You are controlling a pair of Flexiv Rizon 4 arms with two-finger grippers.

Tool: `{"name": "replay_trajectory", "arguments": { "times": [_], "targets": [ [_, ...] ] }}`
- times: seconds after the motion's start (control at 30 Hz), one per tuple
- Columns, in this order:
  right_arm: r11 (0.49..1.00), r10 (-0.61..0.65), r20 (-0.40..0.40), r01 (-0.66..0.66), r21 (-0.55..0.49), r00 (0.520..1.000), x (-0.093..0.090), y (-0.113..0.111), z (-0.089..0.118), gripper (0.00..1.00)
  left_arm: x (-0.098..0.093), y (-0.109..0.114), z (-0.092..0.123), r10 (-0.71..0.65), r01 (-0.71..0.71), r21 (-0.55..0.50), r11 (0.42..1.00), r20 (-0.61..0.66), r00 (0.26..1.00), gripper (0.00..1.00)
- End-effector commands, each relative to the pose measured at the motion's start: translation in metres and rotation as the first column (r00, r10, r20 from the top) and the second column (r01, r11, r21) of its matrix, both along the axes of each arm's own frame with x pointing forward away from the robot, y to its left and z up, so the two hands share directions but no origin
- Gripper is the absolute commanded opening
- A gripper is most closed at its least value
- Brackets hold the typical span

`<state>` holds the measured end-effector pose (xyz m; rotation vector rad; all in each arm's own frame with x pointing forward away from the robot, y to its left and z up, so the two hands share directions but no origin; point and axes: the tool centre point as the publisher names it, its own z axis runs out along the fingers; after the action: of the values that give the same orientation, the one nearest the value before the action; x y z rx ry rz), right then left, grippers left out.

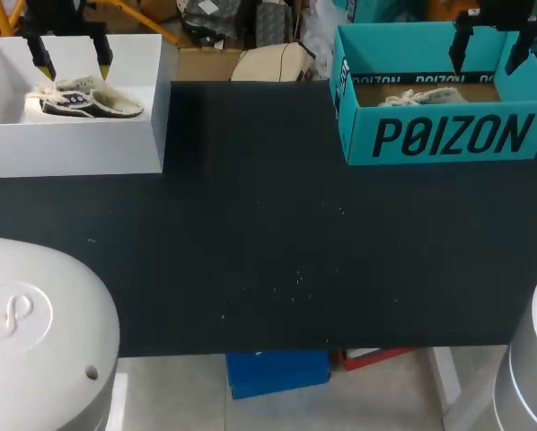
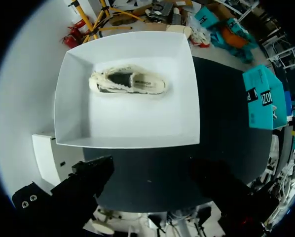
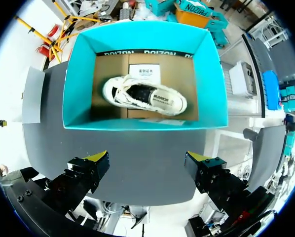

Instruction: Take the shoe out of the shoebox, open the shoe tongue, remove and reinsert the insole, then place the shoe into the shoebox

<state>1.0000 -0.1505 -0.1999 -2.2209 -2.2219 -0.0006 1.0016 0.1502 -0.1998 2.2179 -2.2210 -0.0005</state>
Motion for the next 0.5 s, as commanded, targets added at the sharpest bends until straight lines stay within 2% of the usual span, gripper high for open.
{"name": "replay_trajectory", "arguments": {
  "times": [0.03,0.07,0.1,0.13,0.17,0.5],
  "targets": [
    [1.000,0.000,0.000,0.000,0.000,1.000,0.000,0.000,0.000,1.00,-0.001,0.000,0.002,-0.092,0.093,-0.016,0.996,0.014,0.996,1.00],
    [1.000,0.000,0.000,0.000,0.000,1.000,0.000,0.000,0.000,1.00,-0.007,-0.001,0.004,-0.222,0.223,-0.024,0.974,0.051,0.974,1.00],
    [1.000,0.000,0.000,0.000,0.000,1.000,0.000,0.000,0.000,1.00,-0.011,-0.001,0.006,-0.293,0.295,-0.013,0.956,0.070,0.954,1.00],
    [1.000,0.000,0.000,0.000,0.000,1.000,0.000,0.000,0.000,1.00,-0.013,-0.003,0.008,-0.309,0.308,0.022,0.951,0.094,0.947,1.00],
    [1.000,0.000,0.000,0.000,0.000,1.000,0.000,0.000,0.000,1.00,-0.012,-0.007,0.010,-0.263,0.260,0.040,0.965,0.140,0.954,1.00],
    [1.000,0.000,0.000,0.000,0.000,1.000,0.000,0.000,0.000,1.00,-0.012,-0.007,0.010,-0.263,0.260,0.040,0.965,0.140,0.954,1.00]
  ]
}}
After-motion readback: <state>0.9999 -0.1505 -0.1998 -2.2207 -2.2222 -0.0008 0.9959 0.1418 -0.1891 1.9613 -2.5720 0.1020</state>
